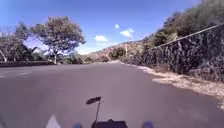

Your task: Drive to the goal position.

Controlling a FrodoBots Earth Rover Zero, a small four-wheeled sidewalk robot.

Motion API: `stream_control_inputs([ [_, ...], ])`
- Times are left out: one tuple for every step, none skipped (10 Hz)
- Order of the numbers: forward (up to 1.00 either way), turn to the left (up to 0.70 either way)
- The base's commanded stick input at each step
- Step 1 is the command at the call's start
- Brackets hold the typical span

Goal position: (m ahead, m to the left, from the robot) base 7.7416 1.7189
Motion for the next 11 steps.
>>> stream_control_inputs([
  [0.50,0.00],
  [0.50,0.00],
  [0.50,-0.50],
  [0.50,-0.50],
  [0.50,-0.50],
  [0.50,0.00],
  [0.50,0.00],
  [0.50,0.00],
  [0.50,0.00],
  [0.50,0.00],
  [0.50,0.00],
])
